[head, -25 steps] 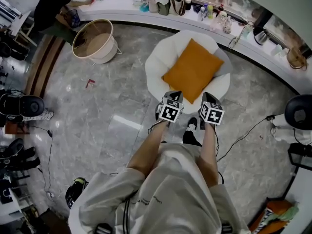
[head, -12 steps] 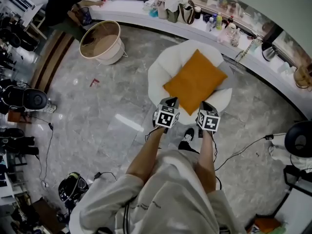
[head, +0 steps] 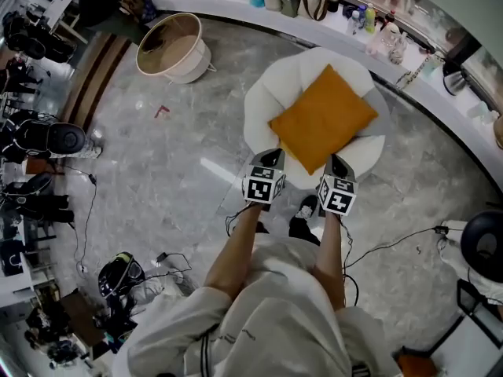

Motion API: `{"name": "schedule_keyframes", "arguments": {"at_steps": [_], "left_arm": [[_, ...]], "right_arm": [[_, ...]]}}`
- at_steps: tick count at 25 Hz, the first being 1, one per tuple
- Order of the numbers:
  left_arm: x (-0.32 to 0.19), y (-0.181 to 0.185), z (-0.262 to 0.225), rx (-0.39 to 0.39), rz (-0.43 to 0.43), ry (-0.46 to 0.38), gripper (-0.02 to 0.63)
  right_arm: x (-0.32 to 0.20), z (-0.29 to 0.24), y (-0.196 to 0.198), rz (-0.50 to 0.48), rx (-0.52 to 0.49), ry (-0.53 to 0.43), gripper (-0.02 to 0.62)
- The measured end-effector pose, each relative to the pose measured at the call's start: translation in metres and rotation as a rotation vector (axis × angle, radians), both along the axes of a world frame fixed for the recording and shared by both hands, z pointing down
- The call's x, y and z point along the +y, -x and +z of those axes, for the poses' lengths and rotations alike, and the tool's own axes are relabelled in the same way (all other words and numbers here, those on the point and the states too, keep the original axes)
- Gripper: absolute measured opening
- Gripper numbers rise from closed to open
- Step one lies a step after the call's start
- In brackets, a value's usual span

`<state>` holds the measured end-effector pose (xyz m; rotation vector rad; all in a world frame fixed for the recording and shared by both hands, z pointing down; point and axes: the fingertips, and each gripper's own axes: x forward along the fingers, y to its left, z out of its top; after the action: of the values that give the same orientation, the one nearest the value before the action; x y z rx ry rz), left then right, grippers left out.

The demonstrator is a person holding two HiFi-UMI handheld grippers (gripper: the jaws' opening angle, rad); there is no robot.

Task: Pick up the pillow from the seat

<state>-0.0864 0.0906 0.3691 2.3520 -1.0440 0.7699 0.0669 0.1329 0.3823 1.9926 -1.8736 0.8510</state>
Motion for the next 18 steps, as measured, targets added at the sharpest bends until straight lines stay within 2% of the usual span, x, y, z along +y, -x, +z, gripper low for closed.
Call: {"name": "schedule_keyframes", "arguments": {"at_steps": [4, 7, 14, 18], "left_arm": [[-0.003, 0.012, 0.001, 0.010, -0.077, -0.006, 0.009], [0.000, 0.019, 0.009, -0.003, -0.099, 0.003, 0.009], [0.010, 0.009, 0.029, -0.023, -0.084, 0.037, 0.009], [0.012, -0.004, 0.036, -0.025, -0.055, 0.049, 0.009]], "right_arm": [[0.001, 0.014, -0.009, -0.009, -0.011, 0.006, 0.006], [-0.001, 0.029, -0.016, 0.003, -0.031, 0.025, 0.006], [0.001, 0.047, -0.013, -0.025, -0.022, 0.073, 0.006], [0.006, 0.053, -0.022, -0.003, -0.023, 0.096, 0.006]]}}
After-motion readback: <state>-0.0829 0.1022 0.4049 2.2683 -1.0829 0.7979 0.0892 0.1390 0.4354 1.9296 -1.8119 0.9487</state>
